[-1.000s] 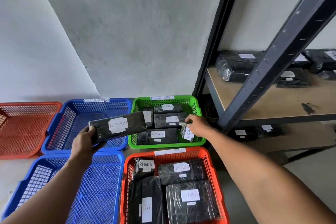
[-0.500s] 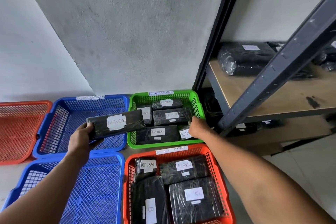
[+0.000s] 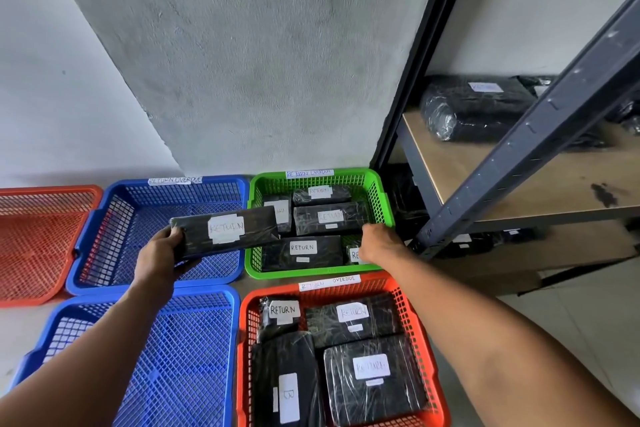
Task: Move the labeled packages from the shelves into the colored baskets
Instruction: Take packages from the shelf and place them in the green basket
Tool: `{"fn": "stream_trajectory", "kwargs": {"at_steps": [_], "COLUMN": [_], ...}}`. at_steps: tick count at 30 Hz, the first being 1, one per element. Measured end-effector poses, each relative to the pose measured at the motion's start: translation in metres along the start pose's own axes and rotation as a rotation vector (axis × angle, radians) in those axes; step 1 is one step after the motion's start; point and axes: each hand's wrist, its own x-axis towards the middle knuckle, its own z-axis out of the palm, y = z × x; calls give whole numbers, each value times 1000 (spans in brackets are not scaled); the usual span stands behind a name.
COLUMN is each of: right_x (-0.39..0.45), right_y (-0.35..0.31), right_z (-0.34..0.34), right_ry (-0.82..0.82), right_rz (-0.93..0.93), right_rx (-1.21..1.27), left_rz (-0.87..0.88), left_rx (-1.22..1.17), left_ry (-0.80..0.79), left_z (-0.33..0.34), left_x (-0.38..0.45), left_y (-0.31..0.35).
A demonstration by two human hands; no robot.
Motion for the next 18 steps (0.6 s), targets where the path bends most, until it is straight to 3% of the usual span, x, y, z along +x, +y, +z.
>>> {"fn": "stream_trajectory", "kwargs": {"at_steps": [6,12,18], "right_x": [-4,-7,-19], "right_y": [-11,-53,-132], "right_z": [-9,-14,-9], "right_ry": [104,294,194], "right_rz": [-9,-128,-319], "right_rx": [-21,245,518], "left_rz": [-13,-4,-8], "left_rx": [16,40,127], "left_ry": [20,66,53], "left_z": [-12,-32,-55], "left_x": [4,14,36], "left_y": [4,20,36]}}
